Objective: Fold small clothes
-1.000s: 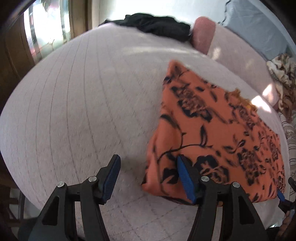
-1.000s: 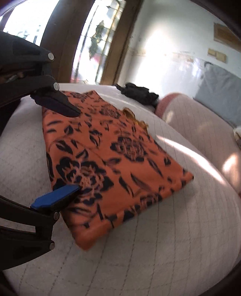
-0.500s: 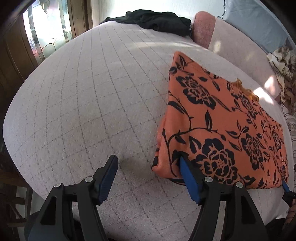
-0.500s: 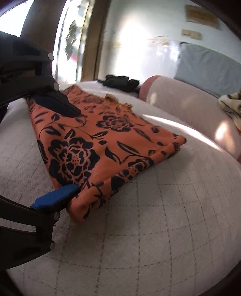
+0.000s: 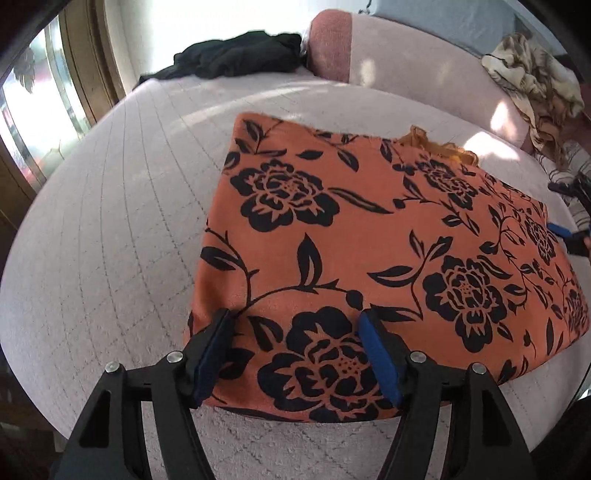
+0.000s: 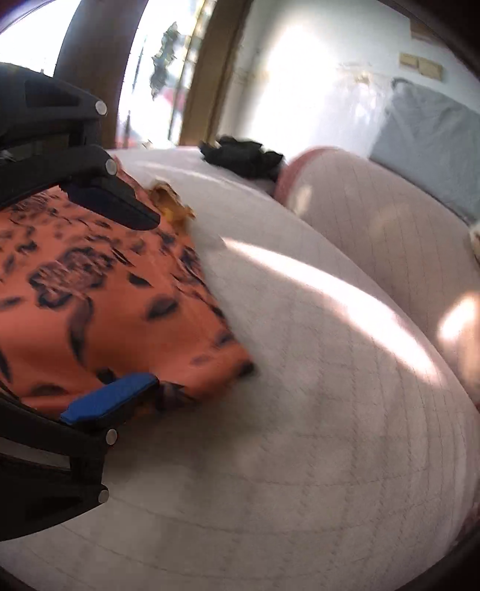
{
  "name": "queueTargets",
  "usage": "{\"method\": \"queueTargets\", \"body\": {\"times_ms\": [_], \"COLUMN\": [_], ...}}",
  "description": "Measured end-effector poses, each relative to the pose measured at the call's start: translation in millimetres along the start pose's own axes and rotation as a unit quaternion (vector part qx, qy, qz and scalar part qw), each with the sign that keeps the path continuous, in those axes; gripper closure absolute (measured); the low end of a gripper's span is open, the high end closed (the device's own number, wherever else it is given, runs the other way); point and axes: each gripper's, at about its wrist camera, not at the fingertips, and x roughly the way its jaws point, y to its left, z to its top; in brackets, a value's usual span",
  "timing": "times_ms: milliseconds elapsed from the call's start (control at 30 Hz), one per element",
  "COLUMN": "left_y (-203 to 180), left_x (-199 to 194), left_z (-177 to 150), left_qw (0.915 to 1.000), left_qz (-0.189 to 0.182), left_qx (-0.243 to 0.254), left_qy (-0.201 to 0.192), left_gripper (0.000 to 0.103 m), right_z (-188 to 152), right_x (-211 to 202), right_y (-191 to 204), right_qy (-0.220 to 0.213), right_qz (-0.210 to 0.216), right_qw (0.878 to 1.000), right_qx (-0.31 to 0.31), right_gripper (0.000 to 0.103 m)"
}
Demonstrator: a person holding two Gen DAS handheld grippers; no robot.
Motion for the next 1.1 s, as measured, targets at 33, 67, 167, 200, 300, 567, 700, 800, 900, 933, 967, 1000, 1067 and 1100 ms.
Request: {"method": "queueTargets", "body": {"times_ms": [33,67,167,200,300,567,700,800,900,933,967,1000,1067,1100], "left_y": [-3,-4,0,2,1,16,18,13,6,4,3,3,3,3], "left_x": [-2,-3,-4,-3,-2,-28,-41,-48,-54,-56,-58,-61,-65,-66], "left_z": [0,-1,-1,-1,-2,0,-5,-11,-17,-18,-21,-23,-28,-30], "left_qw": [0.9999,0.9999,0.9999,0.9999,0.9999,0.9989,0.9973,0.9966,0.9964,0.9963,0.9962,0.996,0.9957,0.9956], "left_qz": [0.002,0.002,-0.011,-0.014,-0.011,-0.026,-0.038,-0.053,-0.062,-0.065,-0.066,-0.067,-0.067,-0.066], "left_qx": [0.01,0.015,0.006,0.002,0.008,-0.034,-0.052,-0.055,-0.048,-0.047,-0.047,-0.049,-0.054,-0.058], "left_qy": [0.002,0.002,-0.002,-0.003,-0.005,-0.021,-0.035,-0.033,-0.034,-0.032,-0.03,-0.032,-0.034,-0.032], "left_gripper": [0.032,0.032,0.032,0.032,0.032,0.032,0.032,0.032,0.032,0.032,0.032,0.032,0.032,0.032], "right_z": [11,18,25,23,22,-7,-99,-179,-227,-233,-233,-231,-221,-213], "right_x": [3,5,-1,-3,9,-40,-89,-104,-94,-88,-83,-84,-88,-90], "right_y": [-8,-12,4,11,17,42,59,30,-22,-38,-48,-50,-47,-44], "right_qy": [-0.007,-0.008,-0.019,-0.016,0.006,-0.049,-0.028,-0.008,-0.015,-0.017,-0.026,-0.039,-0.063,-0.083], "right_qz": [0.012,0.023,0.048,0.072,0.08,0.038,0.069,0.088,0.086,0.092,0.109,0.117,0.123,0.107], "right_qw": [1.0,0.999,0.999,0.997,0.997,0.998,0.996,0.996,0.99,0.983,0.976,0.973,0.97,0.972], "right_qx": [0.026,0.047,0.016,0.008,-0.008,-0.032,-0.048,0.002,0.115,0.159,0.184,0.196,0.201,0.19], "right_gripper": [0.021,0.021,0.02,0.02,0.019,0.023,0.02,0.018,0.017,0.017,0.017,0.017,0.019,0.021]}}
